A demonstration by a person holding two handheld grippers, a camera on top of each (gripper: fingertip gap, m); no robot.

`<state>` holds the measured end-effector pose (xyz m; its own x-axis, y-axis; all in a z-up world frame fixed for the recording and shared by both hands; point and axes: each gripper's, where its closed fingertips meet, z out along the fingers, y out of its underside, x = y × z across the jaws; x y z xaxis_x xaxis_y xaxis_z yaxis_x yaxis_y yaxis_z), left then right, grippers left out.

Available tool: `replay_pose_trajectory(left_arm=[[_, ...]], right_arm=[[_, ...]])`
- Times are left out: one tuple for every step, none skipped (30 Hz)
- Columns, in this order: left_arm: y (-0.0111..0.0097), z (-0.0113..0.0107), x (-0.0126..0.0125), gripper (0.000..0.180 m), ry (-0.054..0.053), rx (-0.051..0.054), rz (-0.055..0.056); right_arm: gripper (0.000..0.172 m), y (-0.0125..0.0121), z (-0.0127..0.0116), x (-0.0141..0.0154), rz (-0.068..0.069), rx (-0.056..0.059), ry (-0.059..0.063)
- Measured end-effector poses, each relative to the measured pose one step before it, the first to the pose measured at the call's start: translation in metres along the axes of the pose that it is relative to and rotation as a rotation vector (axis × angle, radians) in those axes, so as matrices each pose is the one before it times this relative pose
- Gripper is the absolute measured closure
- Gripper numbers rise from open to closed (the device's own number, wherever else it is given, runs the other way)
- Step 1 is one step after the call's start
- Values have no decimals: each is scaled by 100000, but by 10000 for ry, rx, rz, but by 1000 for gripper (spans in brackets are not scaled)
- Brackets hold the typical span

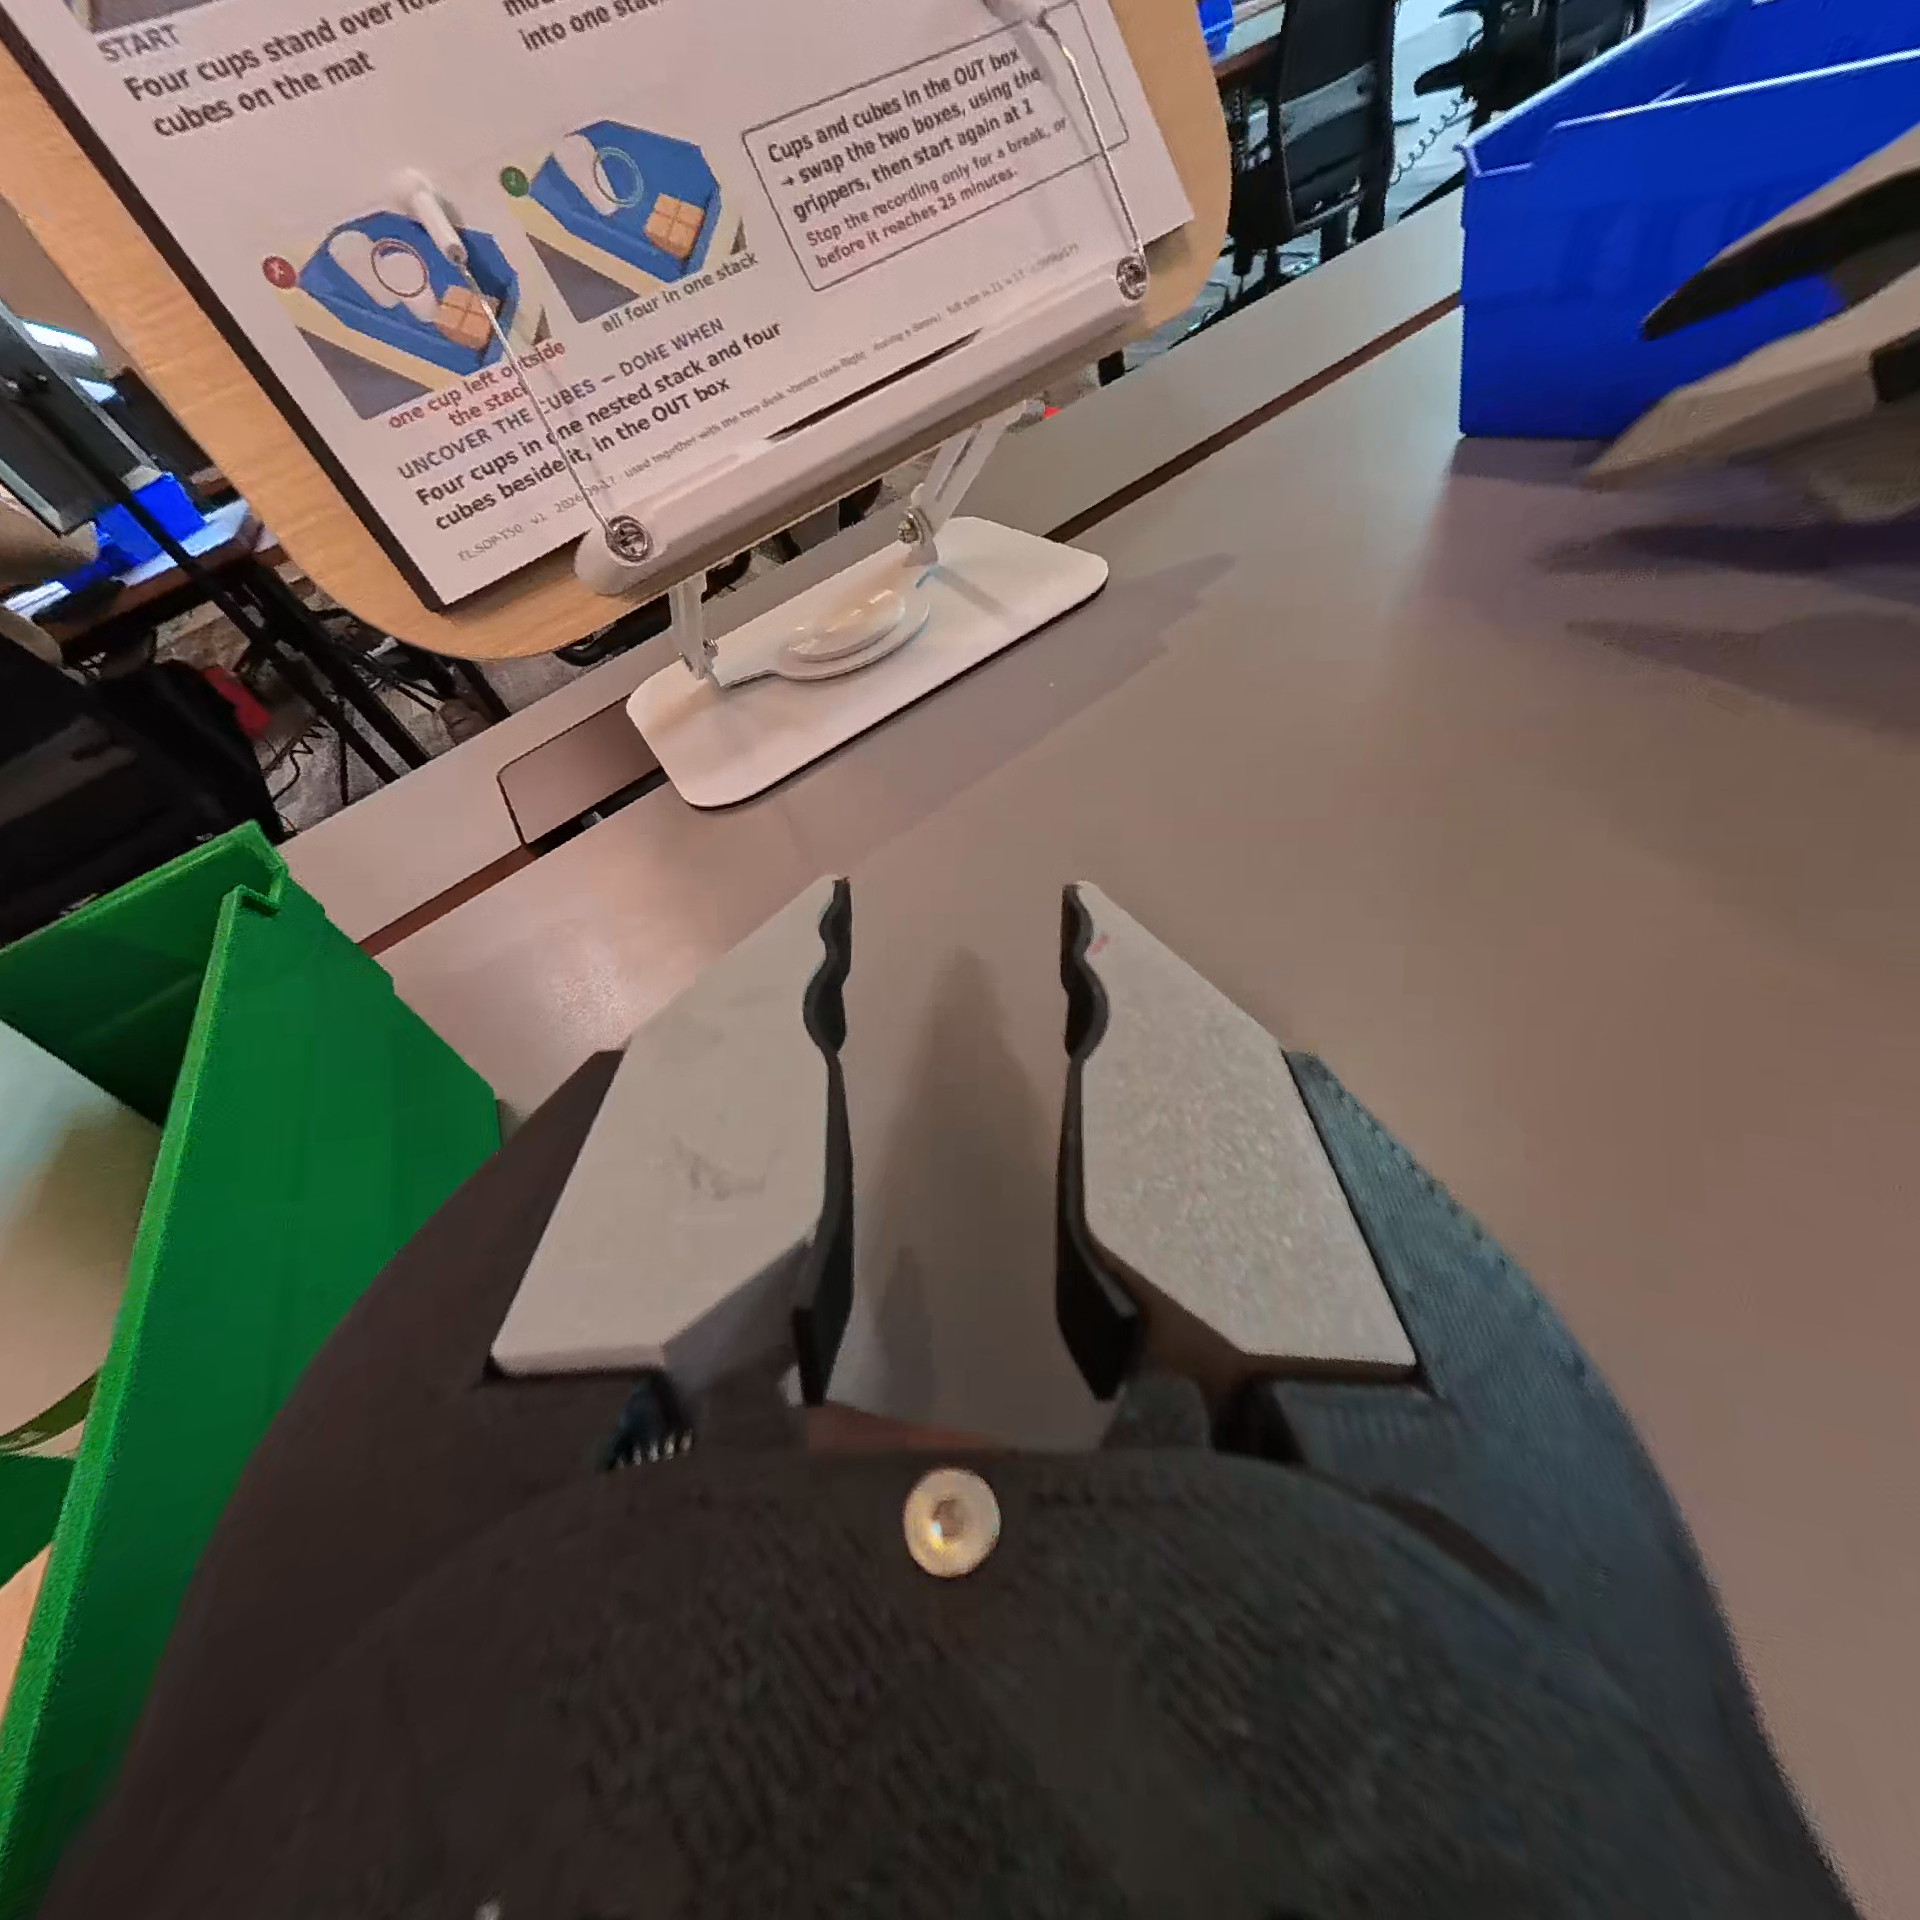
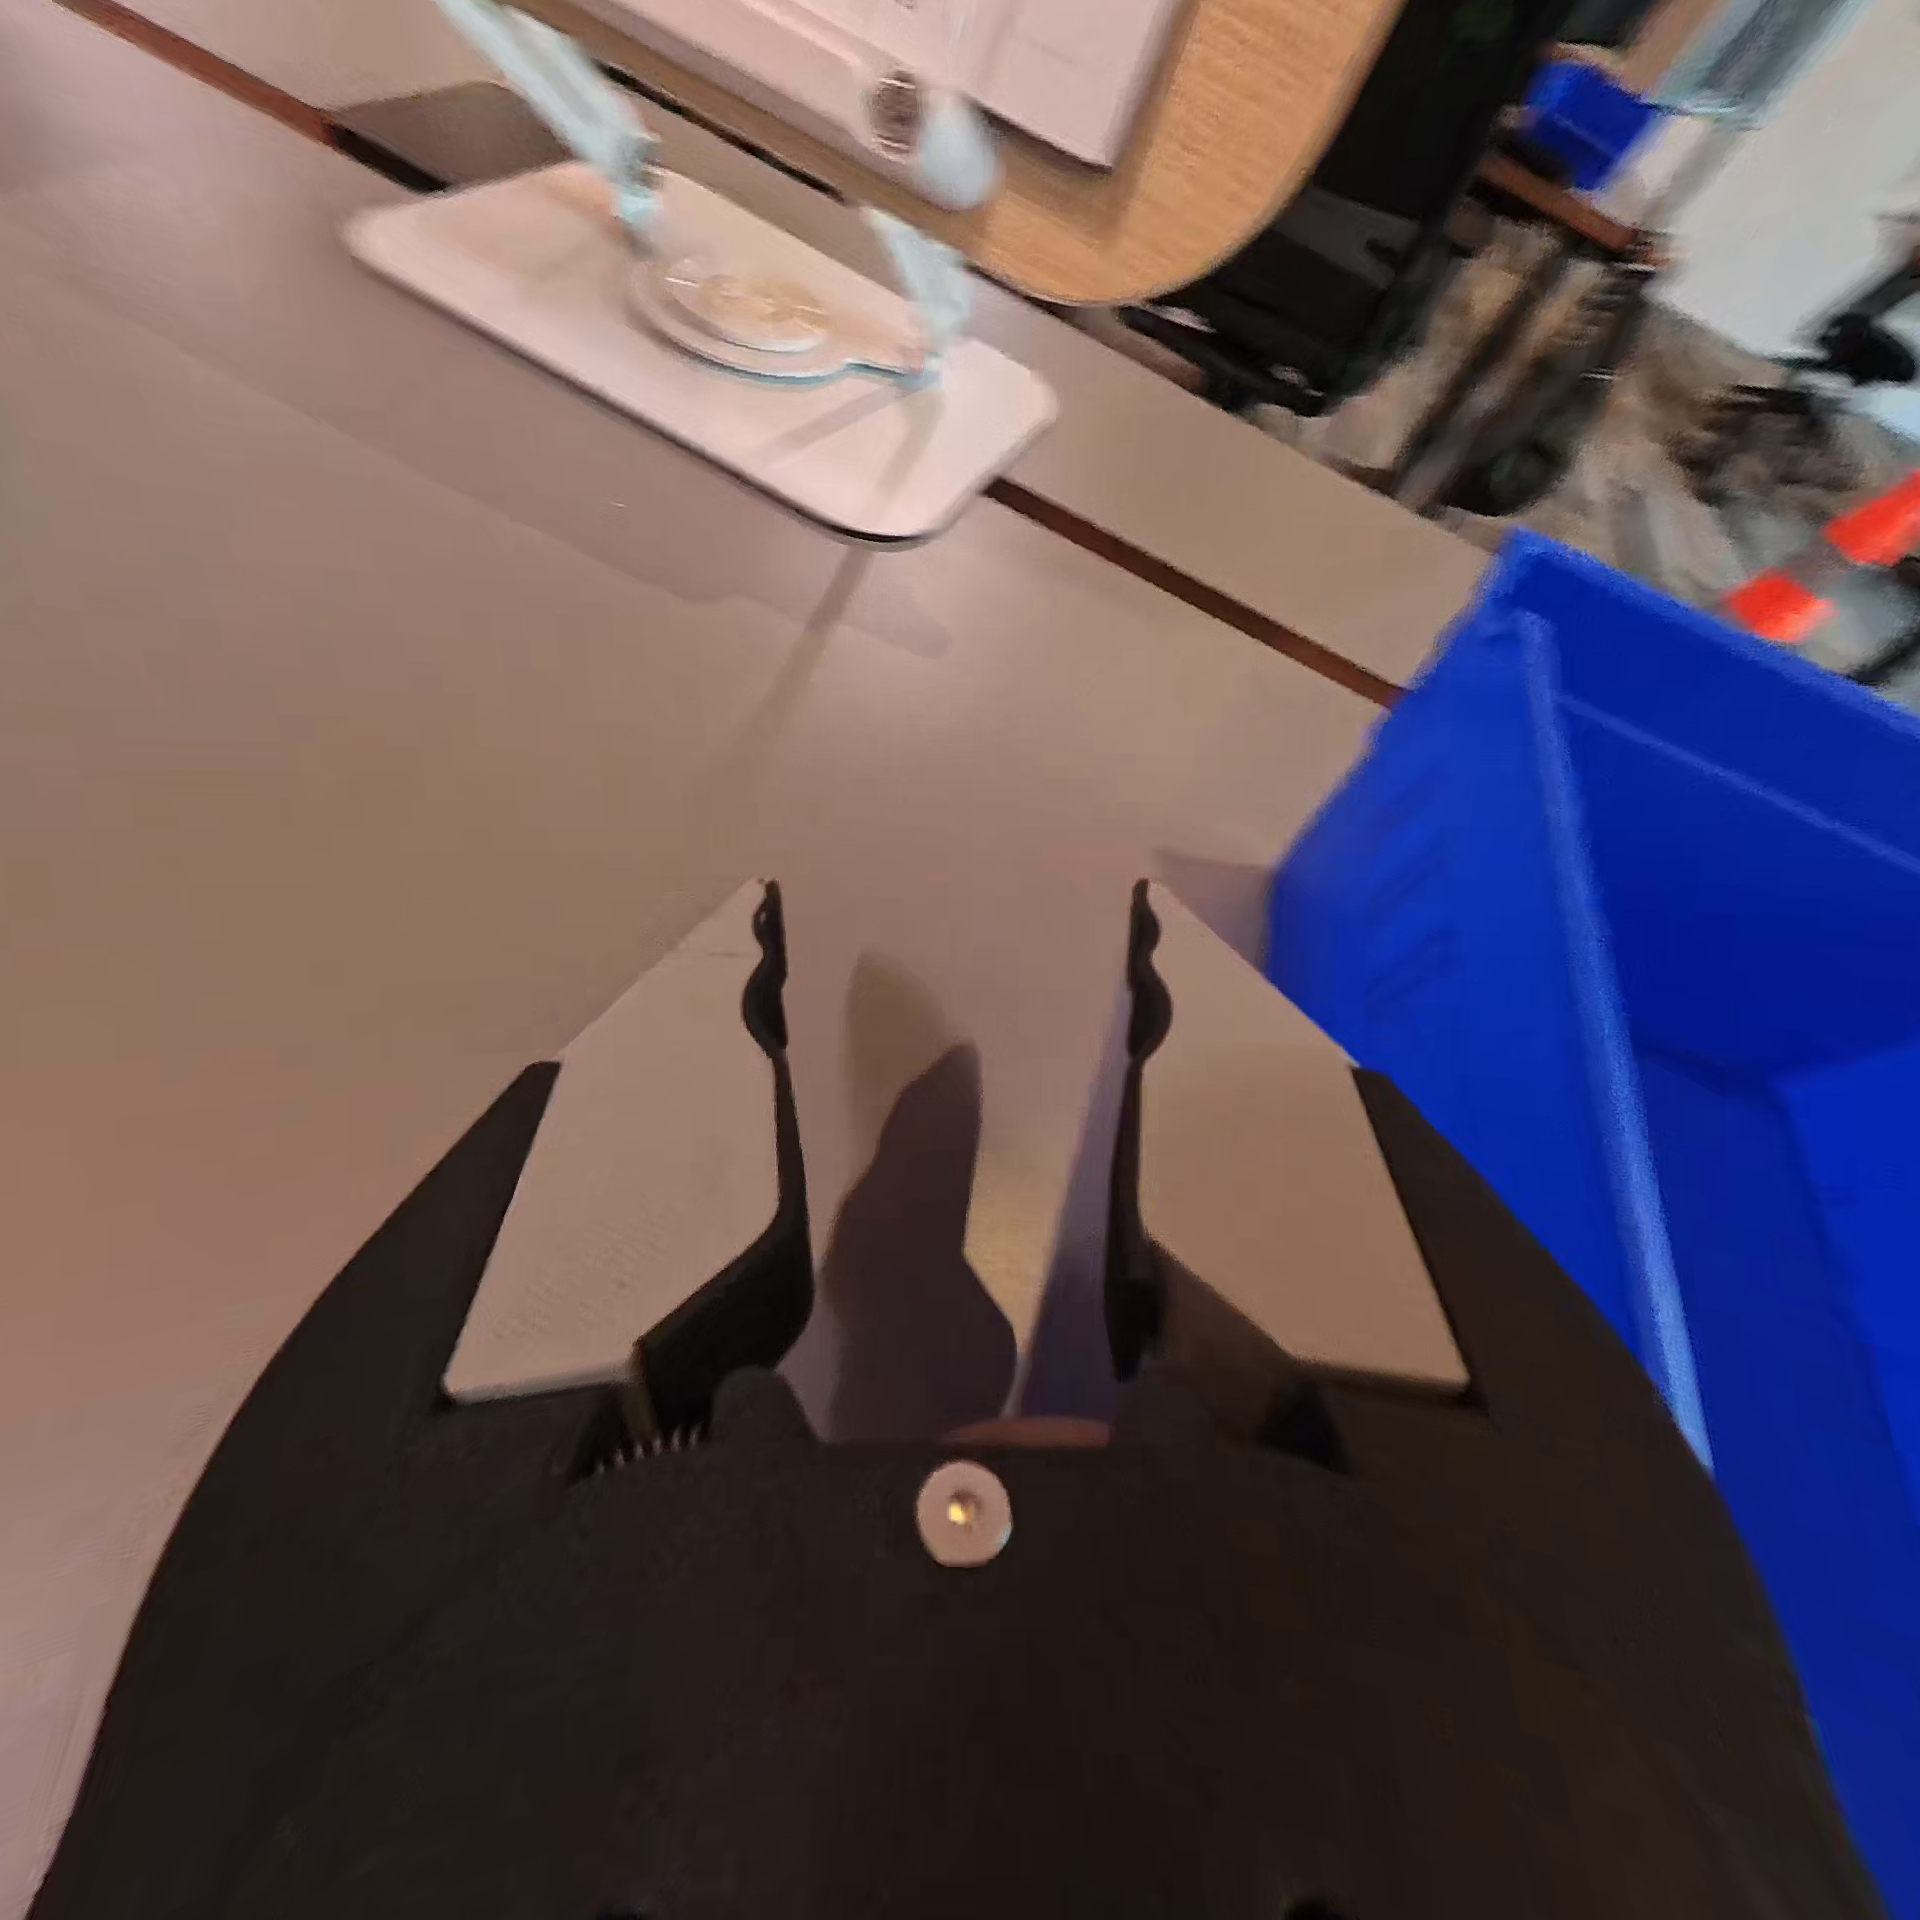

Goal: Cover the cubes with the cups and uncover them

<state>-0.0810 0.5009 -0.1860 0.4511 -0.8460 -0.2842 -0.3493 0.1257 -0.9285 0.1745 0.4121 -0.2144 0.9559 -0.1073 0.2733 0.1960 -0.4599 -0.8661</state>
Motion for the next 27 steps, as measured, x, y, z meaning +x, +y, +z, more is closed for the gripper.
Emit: replay_pose_trajectory(left_arm=[[1,5,-8,143,-44,-6,49],[-3,-22,-35,143,-42,7,11],[-30,-25,-61,143,-30,21,-26],[-37,-55,-66,143,-22,33,-52],[-27,-42,-72,143,-16,28,-67],[-12,-33,-56,143,5,10,-83],[22,-6,-42,143,19,-12,-85],[40,17,-40,142,8,-29,-79],[43,14,-69,142,-1,-28,-75],[40,-5,-111,142,-21,-17,-94],[20,0,-120,142,-7,-10,-122],[21,-16,-116,142,1,-6,-144],[32,-13,-188,142,-31,-9,-170],[51,-10,-356,142,-128,-20,-197],[59,-20,-401,142,-155,-25,-214],[61,-38,-390,142,-147,-28,-217],[54,-61,-559,140,-263,-19,-239],[88,-79,-635,138,-322,-39,-245],[132,-96,-513,136,-260,-76,-194],[169,-104,-551,133,-330,-98,-166],[189,-86,-466,129,-328,-121,-116],[200,-92,-329,127,-273,-124,-20],[148,-104,-362,125,-313,-92,27],[168,-121,-529,123,-414,-99,54],[215,-112,-593,121,-441,-147,43],[153,-86,-394,120,-284,-111,17],[23,-95,-431,121,-247,-19,-93]], right_arm=[[115,189,132,1634,101,-135,1041],[118,301,229,1366,112,-224,853],[117,451,255,1465,133,-306,941],[123,396,279,1187,-47,-308,890],[131,389,220,627,-213,-276,642],[136,291,102,375,-198,-245,484],[140,118,-40,247,-121,-100,343],[141,-51,-127,207,6,51,183],[147,-83,-128,377,255,69,140],[148,4,-54,182,418,-7,-115],[149,115,20,156,485,-77,-201],[149,138,90,222,397,-83,-147],[149,169,119,324,299,-98,-17],[147,184,114,363,122,-106,77],[147,129,109,555,-25,-68,227],[146,22,96,686,23,-15,261],[140,-38,61,471,38,29,68],[131,-8,53,208,23,39,-90],[125,71,39,56,92,2,-124],[117,90,-20,-232,-1,11,-238],[110,5,-89,-353,-104,60,-207],[106,-34,-132,-120,-122,37,20],[99,-249,-223,-178,-103,140,11],[94,-461,-339,-298,-54,247,-59],[96,-521,-398,-344,14,263,-85],[96,-448,-393,-430,31,198,-135],[95,-368,-356,-498,14,126,-176]])
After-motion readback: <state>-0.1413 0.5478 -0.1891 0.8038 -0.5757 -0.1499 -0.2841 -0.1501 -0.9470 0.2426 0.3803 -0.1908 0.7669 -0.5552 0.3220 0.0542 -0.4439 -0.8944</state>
